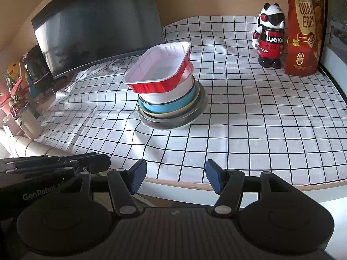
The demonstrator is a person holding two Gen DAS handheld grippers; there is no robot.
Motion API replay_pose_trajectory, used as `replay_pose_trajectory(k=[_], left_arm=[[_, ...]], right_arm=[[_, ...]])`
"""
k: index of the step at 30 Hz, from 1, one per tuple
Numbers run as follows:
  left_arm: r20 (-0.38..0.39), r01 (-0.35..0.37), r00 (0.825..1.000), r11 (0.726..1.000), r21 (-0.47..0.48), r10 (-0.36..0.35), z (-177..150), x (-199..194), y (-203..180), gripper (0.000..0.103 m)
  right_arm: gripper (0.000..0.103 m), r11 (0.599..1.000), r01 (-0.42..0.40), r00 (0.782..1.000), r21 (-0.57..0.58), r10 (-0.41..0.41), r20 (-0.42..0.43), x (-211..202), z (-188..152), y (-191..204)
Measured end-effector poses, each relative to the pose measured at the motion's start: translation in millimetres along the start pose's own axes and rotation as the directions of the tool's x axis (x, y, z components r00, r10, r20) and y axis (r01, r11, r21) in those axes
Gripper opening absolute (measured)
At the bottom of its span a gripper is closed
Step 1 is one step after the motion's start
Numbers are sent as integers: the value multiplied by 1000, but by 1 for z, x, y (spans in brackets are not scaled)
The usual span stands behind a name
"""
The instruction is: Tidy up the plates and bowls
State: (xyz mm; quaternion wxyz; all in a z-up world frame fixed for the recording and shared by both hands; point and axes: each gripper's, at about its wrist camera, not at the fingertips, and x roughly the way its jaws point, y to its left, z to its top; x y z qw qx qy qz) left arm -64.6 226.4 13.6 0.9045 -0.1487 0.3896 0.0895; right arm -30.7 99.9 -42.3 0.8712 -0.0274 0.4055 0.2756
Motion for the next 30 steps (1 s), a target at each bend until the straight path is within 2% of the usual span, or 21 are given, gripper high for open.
replay_pose_trajectory(k=[25, 30], left_arm=[[-7, -5, 1000, 1000, -12, 5, -2, 2, 4, 17], [7, -26, 1000, 1000, -11, 26, -1, 0, 7, 17]], right_arm=[[61, 1000, -1, 1000, -2, 1, -3, 3, 1, 1], [61, 1000, 0, 1000, 4, 0, -3, 5, 0, 0]])
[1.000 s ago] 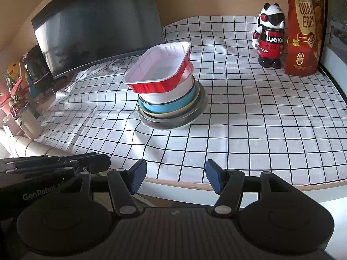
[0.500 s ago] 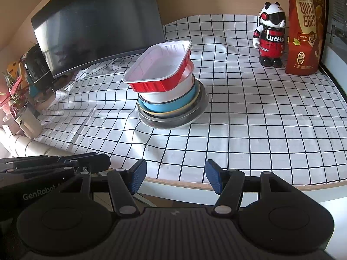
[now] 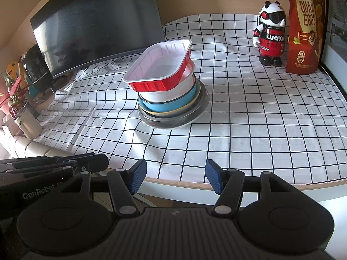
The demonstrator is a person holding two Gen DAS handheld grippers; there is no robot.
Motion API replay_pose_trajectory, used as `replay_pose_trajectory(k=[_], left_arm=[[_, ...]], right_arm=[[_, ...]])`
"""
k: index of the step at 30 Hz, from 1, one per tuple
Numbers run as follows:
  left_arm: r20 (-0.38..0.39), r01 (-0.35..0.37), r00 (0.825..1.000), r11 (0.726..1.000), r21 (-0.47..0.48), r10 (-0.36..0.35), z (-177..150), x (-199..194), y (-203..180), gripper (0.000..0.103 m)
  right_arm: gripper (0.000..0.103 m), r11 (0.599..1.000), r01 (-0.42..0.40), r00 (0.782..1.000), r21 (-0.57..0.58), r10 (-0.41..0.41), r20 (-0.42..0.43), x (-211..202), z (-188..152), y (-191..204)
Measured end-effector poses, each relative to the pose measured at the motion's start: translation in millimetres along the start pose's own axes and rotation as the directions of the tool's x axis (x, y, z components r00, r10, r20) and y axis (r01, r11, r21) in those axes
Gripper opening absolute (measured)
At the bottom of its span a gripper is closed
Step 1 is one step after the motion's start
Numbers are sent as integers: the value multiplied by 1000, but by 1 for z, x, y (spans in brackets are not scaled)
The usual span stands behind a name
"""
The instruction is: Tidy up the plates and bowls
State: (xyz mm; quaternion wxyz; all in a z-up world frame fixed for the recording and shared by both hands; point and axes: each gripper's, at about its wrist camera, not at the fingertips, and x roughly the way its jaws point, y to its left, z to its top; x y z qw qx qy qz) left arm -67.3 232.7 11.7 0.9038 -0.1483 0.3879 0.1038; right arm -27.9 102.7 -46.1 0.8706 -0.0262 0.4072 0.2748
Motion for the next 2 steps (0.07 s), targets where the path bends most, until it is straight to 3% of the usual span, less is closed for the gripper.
replay_pose_trajectory(k=[2], left_arm=[[5, -12, 1000, 1000, -2, 12, 1, -1, 3, 17]], right_arm=[[61, 1000, 3, 1000, 3, -3, 2, 2, 1, 1]])
